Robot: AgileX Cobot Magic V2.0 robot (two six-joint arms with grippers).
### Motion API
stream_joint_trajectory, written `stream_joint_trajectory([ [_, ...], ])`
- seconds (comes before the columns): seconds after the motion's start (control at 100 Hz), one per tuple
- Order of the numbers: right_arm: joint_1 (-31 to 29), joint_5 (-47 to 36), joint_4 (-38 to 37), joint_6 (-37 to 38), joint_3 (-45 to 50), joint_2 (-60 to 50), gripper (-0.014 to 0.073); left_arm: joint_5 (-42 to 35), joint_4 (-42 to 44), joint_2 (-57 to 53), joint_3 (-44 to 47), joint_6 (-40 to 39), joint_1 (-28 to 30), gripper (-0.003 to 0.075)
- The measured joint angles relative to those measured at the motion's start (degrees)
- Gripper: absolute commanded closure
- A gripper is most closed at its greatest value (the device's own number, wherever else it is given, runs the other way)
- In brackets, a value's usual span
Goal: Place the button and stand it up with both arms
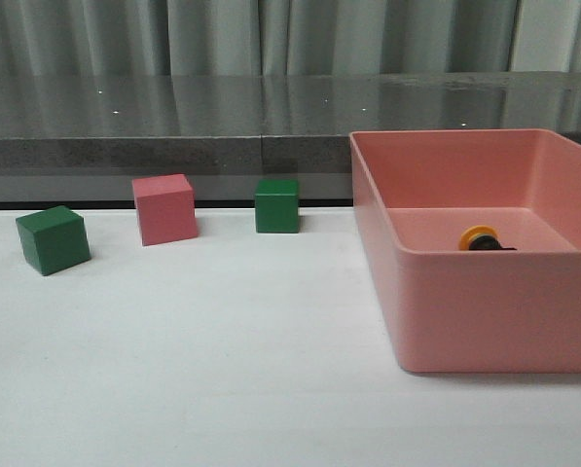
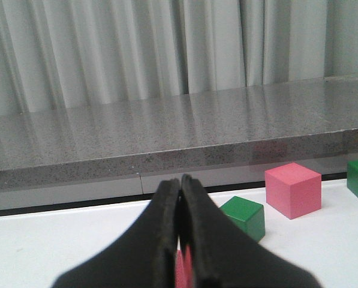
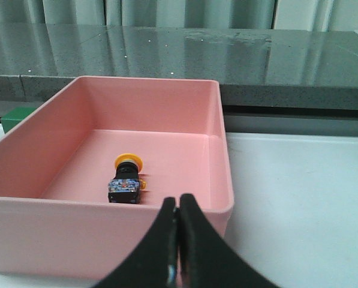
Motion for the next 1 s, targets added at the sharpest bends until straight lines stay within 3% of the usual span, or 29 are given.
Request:
stream_joint_trajectory([
  [0.86,0.0,-2.81,-0.11,0.0,0.0,0.0,0.0655,0.0,0.0,0.0,0.0,0.0,0.0,0.0739],
  [1.0,0.0,2.37,-0.33,0.0,-3.49,0.0,0.0655,0.0,0.0,0.0,0.0,0.0,0.0,0.0739],
])
